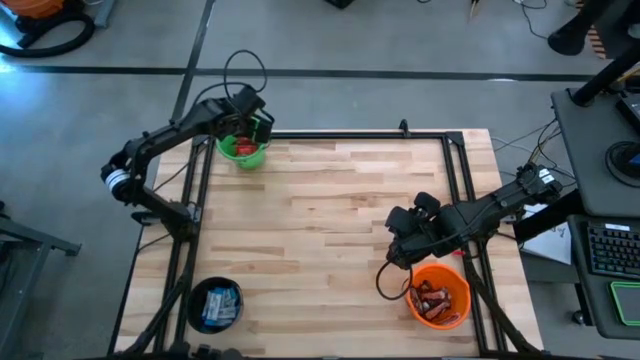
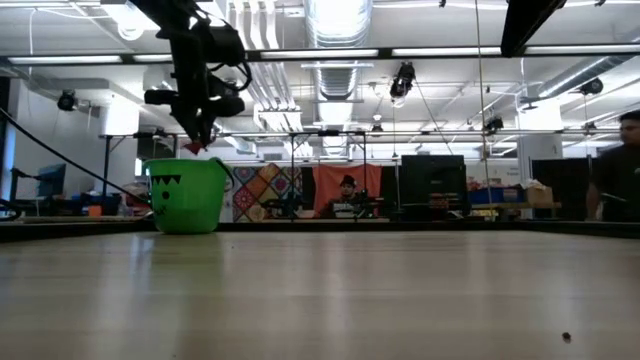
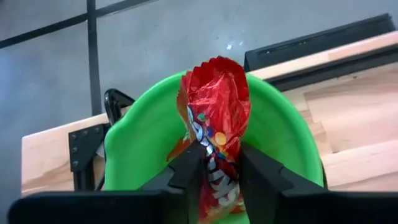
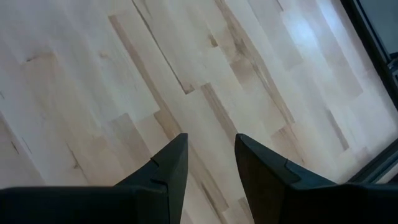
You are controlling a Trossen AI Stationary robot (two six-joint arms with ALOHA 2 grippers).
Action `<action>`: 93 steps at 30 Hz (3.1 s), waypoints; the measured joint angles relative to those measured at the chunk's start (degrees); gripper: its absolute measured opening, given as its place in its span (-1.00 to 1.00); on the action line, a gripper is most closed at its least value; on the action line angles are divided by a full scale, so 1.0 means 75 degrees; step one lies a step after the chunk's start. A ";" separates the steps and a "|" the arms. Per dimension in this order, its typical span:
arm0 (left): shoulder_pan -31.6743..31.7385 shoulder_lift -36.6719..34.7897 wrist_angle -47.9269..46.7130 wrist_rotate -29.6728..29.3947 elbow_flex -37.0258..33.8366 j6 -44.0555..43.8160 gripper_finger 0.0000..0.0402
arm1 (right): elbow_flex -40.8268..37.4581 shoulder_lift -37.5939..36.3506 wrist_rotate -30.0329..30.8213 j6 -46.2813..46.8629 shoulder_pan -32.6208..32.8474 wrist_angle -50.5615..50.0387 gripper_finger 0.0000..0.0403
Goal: Sort candy
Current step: Put the red candy into the green bucket, then return to Home Position
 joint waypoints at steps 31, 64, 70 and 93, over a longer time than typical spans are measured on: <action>-0.2433 -0.0260 -0.1483 0.1200 0.3324 -0.0153 -0.16 | 0.0000 0.0000 -0.0005 -0.0529 0.0009 -0.0038 -0.38; -0.9416 -0.0269 -0.3660 -0.3684 0.3896 -0.3292 -0.16 | -0.0039 -0.3878 0.2021 -0.2503 0.0230 0.0257 -0.38; -0.9410 -0.0180 -0.4137 -0.2676 0.3896 -0.2956 -0.16 | -0.0169 -0.4086 0.2003 -0.2391 0.0230 -0.0171 -0.38; -0.9314 0.0712 -0.4778 -0.0297 0.3885 -0.1347 -0.16 | -0.0566 -0.5435 0.1205 -0.2386 0.0229 -0.0083 -0.38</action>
